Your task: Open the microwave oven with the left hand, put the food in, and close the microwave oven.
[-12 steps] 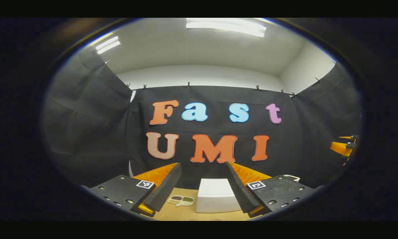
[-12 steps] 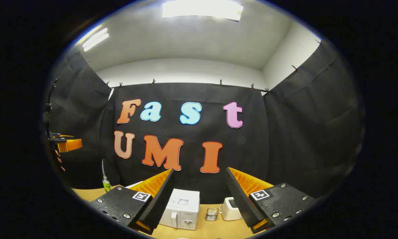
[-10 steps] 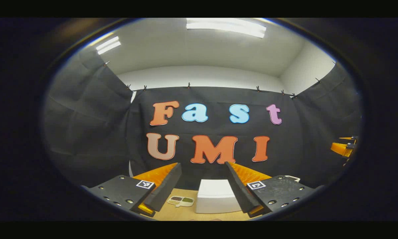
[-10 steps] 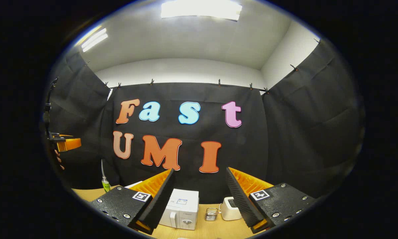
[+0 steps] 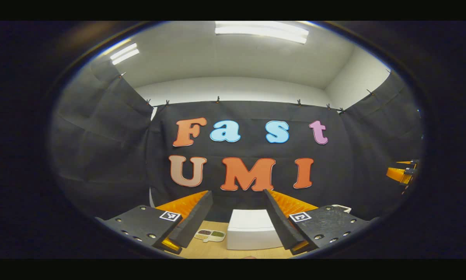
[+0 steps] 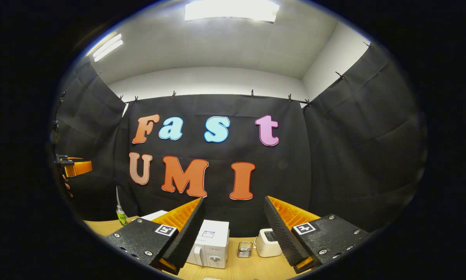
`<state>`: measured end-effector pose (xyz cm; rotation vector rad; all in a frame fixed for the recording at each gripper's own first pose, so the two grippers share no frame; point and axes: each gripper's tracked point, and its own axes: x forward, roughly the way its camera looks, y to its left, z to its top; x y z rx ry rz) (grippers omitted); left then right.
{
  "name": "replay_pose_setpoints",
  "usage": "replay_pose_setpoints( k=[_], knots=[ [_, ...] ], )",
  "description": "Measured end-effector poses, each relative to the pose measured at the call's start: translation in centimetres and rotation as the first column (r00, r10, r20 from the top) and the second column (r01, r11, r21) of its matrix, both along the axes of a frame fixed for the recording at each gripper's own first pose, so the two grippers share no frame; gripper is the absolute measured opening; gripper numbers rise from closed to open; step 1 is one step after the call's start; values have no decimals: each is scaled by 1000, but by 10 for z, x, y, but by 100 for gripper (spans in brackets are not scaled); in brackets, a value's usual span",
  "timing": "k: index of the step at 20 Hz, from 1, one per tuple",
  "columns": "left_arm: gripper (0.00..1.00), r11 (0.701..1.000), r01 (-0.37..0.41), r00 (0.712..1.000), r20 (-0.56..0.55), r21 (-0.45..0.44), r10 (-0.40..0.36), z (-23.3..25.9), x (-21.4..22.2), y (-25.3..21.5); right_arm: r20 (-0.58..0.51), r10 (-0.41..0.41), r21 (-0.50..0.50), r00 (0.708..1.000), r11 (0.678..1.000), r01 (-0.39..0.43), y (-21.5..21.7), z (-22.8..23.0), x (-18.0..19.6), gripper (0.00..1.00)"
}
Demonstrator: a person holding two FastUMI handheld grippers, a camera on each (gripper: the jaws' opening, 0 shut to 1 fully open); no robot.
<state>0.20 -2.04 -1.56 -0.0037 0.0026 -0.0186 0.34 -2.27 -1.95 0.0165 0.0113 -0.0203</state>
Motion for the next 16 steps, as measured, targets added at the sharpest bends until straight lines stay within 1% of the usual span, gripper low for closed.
replay_pose_setpoints(
  k=[1,2,3,8,9,10,11,12,15,16],
  knots=[
    [85,1000,14,1000,-7,-6,-14,-4,0,-6,-1,1,3,1000,1000,-1,-1,-1,-2,93],
    [82,1000,25,1000,-9,-13,-25,-9,0,-11,-4,0,7,1000,1000,0,-3,-6,-2,93],
    [85,999,38,999,-8,-18,-38,-13,1,-16,-8,2,11,1000,1000,-2,-4,-10,-3,93],
    [85,996,80,997,-13,-37,-81,-46,4,-49,-42,-1,35,999,999,3,-19,-40,-9,93],
    [85,995,94,995,-17,-42,-95,-55,4,-59,-48,3,43,999,999,-1,-21,-46,-10,93],
    [82,993,109,994,-22,-47,-110,-65,5,-69,-52,11,47,999,999,-8,-22,-52,-12,93],
    [82,991,127,991,-29,-49,-128,-74,4,-79,-58,9,49,998,999,-6,-25,-59,-13,93],
    [85,987,149,988,-30,-53,-151,-83,3,-91,-61,2,50,998,999,1,-31,-66,-16,93],
    [85,980,191,980,-43,-48,-193,-114,2,-122,-64,0,57,998,998,3,-38,-90,-23,93],
    [82,978,204,977,-54,-47,-207,-126,2,-134,-76,5,55,997,998,-1,-38,-103,-26,93]
  ],
)
